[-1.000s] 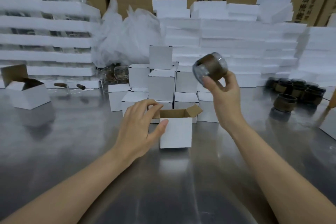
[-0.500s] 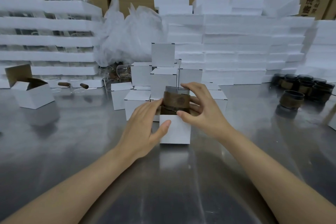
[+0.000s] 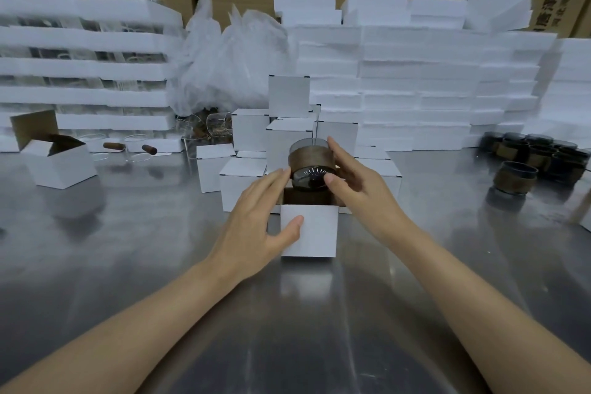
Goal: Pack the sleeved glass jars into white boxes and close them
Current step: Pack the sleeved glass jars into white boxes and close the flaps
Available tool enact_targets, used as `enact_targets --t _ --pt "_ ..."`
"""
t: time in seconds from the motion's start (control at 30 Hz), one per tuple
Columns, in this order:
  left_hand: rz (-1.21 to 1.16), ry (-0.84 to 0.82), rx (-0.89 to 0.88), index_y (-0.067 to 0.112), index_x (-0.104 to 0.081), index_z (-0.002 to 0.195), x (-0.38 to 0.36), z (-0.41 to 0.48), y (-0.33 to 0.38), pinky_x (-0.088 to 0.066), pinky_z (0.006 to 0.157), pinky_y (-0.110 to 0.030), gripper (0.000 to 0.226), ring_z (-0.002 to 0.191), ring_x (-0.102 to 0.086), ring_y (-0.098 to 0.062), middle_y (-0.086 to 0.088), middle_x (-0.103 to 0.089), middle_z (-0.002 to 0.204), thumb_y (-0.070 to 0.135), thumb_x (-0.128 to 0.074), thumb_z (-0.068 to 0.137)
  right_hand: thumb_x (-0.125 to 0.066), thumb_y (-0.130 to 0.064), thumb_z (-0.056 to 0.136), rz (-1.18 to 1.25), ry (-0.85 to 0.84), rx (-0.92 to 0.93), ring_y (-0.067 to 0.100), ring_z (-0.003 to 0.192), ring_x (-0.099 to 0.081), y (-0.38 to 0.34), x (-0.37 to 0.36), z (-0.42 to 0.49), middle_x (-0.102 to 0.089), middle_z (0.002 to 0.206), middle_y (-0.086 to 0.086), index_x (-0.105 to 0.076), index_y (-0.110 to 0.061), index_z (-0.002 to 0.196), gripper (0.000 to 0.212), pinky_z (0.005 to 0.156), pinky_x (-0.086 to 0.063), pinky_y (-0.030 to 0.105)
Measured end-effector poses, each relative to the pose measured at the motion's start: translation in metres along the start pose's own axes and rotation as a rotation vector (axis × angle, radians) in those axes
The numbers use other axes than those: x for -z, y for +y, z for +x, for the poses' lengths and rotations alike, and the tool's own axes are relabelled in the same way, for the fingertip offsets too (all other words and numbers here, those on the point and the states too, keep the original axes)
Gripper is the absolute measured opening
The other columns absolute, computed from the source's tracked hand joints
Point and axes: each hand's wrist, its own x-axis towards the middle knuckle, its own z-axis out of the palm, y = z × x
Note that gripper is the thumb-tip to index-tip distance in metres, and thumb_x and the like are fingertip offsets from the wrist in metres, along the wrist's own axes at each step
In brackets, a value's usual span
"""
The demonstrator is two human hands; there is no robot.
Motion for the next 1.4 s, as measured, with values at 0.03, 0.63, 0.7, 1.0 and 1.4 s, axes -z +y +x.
enact_targets --t 0.03,0.63,0.7,1.0,1.4 --pt "-0.016 0.011 -0.005 0.023 -0.031 0.149 -0.0001 0.0004 -0.0001 -0.033 0.112 -0.035 0.071 0.136 -0.035 -0.009 0.006 -0.039 0.148 0.048 -0.053 0.086 -0.061 -0.023 0.093 0.008 0.015 0.013 0.003 0.107 -0.061 -0.0009 0.0000 0.0005 -0.058 0.127 -0.012 -0.040 -0.053 0.127 0.051 0.081 -0.050 0.015" --pt "0.062 0.103 -0.244 0.016 -0.032 0.146 -0.0007 0.0036 0.0053 -0.026 0.114 -0.031 0.068 0.144 -0.026 -0.019 -0.006 -0.026 0.156 0.036 -0.059 0.087 -0.071 -0.001 0.076 -0.115 0.131 0.022 -0.003 0.098 -0.058 -0.0035 -0.0043 -0.0011 -0.065 0.109 -0.012 -0.046 -0.024 0.122 0.057 0.088 -0.047 0.028" --pt "0.033 0.078 -0.120 0.018 -0.030 0.148 0.0006 0.0036 0.0041 -0.023 0.115 -0.028 0.072 0.145 -0.022 -0.012 0.001 -0.023 0.158 0.045 -0.056 0.087 -0.071 -0.003 0.080 -0.085 0.102 0.004 0.005 0.104 -0.059 -0.0037 -0.0042 -0.0025 -0.065 0.111 -0.010 -0.046 -0.020 0.124 0.054 0.094 -0.046 0.037" --pt "0.099 -0.061 -0.141 0.024 -0.021 0.149 -0.0010 0.0016 0.0011 -0.015 0.111 -0.012 0.075 0.135 -0.022 0.006 0.017 -0.021 0.153 0.055 -0.048 0.086 -0.073 -0.017 0.082 -0.138 0.005 -0.083 0.014 0.099 -0.064 -0.0032 -0.0005 0.0011 -0.056 0.127 0.004 -0.040 -0.024 0.143 0.069 0.093 -0.050 0.030" --pt "0.094 -0.049 -0.174 0.015 -0.025 0.150 -0.0007 -0.0004 -0.0008 -0.027 0.112 -0.025 0.076 0.139 -0.030 -0.006 0.009 -0.023 0.157 0.048 -0.051 0.086 -0.062 -0.057 0.070 -0.050 -0.052 -0.171 0.003 0.118 -0.054 -0.0024 0.0022 -0.0004 -0.058 0.126 -0.009 -0.040 -0.024 0.137 0.077 0.094 -0.043 0.018"
